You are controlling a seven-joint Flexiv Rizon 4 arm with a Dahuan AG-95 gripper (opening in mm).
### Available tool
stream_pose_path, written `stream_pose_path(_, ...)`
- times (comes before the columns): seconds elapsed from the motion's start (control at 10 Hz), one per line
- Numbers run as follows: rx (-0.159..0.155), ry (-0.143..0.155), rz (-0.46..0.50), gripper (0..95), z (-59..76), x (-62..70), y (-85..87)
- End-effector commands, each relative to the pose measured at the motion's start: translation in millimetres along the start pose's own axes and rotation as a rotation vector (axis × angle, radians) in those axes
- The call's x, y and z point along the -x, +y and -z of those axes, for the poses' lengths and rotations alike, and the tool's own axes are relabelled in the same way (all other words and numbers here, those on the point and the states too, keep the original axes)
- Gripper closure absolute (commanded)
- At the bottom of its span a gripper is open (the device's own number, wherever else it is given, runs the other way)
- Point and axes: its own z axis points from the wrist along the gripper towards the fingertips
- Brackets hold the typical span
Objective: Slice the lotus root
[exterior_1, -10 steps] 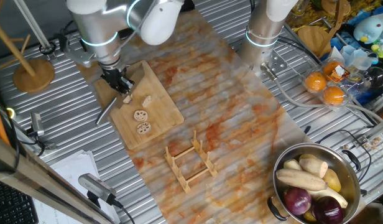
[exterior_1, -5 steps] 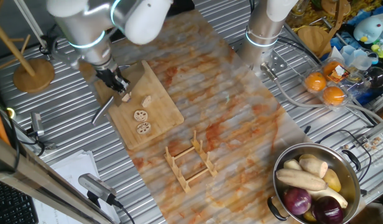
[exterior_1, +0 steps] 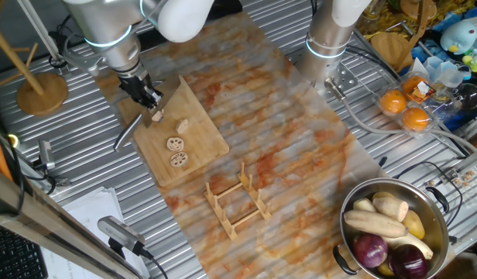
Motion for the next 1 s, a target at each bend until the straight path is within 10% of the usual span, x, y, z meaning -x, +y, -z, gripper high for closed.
stream_pose_path(0.1, 0.001, -0.004, 0.004, 95.0, -0.3, -0.1, -0.4)
stream_pose_path(1.0, 0.0, -0.018, 0.024, 95.0, -7.3, 4.6, -7.9)
